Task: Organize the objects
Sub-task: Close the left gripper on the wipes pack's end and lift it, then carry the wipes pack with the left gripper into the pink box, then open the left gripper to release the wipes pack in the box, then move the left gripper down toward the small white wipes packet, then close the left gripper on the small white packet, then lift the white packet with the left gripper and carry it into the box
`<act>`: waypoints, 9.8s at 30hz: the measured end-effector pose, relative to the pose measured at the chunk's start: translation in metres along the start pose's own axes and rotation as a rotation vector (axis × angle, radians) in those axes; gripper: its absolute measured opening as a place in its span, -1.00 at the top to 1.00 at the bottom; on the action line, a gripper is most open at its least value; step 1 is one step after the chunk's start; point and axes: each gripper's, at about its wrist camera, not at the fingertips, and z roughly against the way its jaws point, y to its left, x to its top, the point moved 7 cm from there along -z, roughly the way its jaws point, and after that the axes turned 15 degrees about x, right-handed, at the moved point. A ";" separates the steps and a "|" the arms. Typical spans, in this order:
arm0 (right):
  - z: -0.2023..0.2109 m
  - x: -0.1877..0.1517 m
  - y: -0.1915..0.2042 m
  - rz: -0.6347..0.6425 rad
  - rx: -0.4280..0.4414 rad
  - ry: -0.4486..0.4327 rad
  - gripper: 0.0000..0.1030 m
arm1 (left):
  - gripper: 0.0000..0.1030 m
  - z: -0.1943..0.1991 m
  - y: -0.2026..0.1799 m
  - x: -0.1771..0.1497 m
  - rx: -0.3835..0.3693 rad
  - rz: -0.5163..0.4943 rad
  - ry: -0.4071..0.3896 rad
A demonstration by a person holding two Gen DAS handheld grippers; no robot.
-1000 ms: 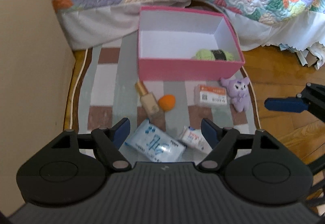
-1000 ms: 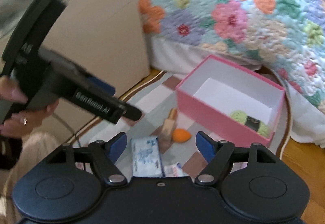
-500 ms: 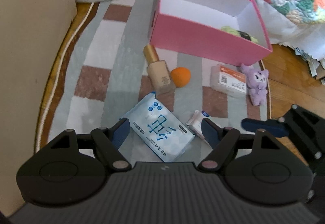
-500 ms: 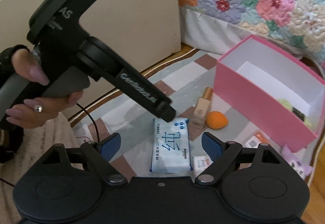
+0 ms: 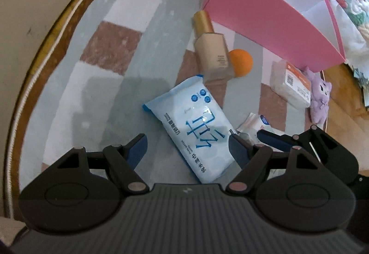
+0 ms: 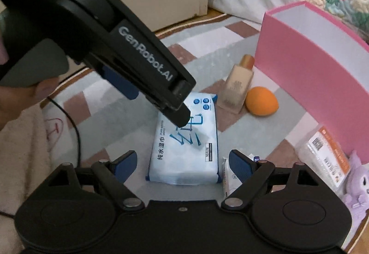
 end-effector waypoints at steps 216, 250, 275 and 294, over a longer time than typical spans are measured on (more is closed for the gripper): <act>0.038 -0.069 -0.078 -0.631 -0.085 -0.150 -0.16 | 0.41 -0.047 -0.099 -0.008 -0.331 -0.161 0.118; 0.060 -0.046 -0.053 -0.383 -0.165 -0.205 -0.56 | 0.43 0.022 -0.089 -0.013 -0.361 -0.153 -0.051; 0.199 0.081 -0.067 -0.028 -0.319 -0.341 -0.63 | 0.43 0.171 -0.144 0.104 -0.390 -0.186 -0.316; 0.119 0.109 -0.244 -0.211 -0.263 -0.193 -0.65 | 0.42 0.009 -0.220 0.214 -0.346 -0.110 -0.109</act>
